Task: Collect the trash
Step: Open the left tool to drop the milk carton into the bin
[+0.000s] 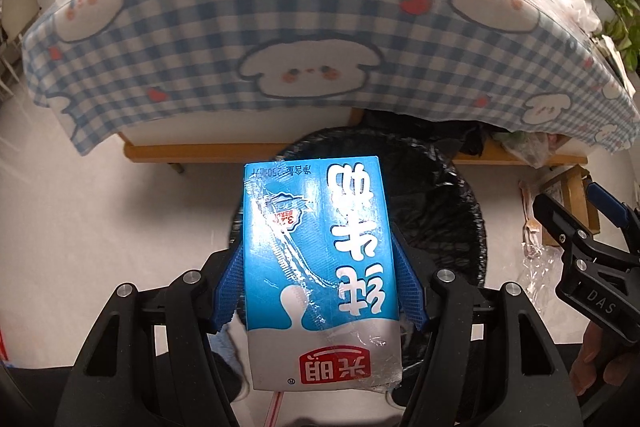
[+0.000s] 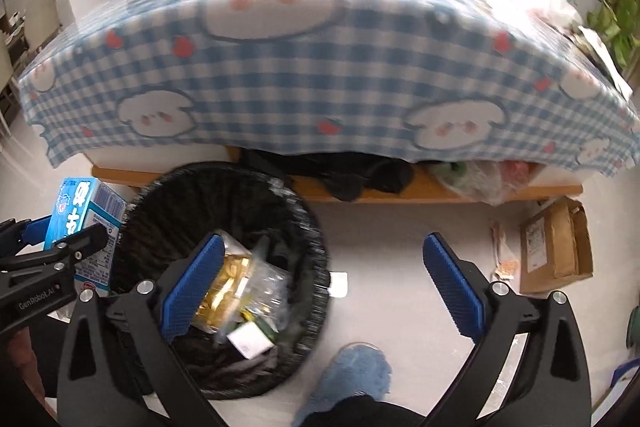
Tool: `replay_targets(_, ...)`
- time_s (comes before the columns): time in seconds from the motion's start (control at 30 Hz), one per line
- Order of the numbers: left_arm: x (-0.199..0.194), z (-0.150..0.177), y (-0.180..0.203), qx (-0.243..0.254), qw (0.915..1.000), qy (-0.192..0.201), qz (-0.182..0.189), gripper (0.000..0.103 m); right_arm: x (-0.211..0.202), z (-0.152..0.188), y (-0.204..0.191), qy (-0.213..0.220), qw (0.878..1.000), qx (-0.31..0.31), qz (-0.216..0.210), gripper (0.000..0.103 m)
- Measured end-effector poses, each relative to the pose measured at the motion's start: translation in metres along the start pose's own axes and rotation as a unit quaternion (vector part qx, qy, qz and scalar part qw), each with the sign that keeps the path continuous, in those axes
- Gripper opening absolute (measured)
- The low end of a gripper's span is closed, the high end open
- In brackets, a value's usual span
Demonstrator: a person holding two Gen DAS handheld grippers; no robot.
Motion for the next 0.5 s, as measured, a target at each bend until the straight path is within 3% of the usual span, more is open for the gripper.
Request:
replay_targets(0.27,0.007,0.002,0.047,0.017,0.9997,-0.003,0.016,0.063,-0.001,0.019,0.063,-0.014,0.998,0.045,0.028,0.095)
replay_targets(0.47,0.011,0.002,0.066,0.017,0.9996,-0.004,0.021,0.064,-0.007,0.023,0.085,-0.011,0.998,0.055,0.041,0.095)
replay_targets(0.5,0.011,0.002,0.067,0.018,0.9996,-0.004,0.022,0.07,-0.008,0.023,0.087,-0.011,0.997,0.055,0.044,0.095)
Point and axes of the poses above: each gripper's, at about its wrist camera, not at the fingertips, and x roughly the way its jaws point, y to its right, z to its underside, the point moved 7 cm from there along x, roughly the way its jaws point, and after that the axes turned 9 degrees about y, right-handed, at the moved point
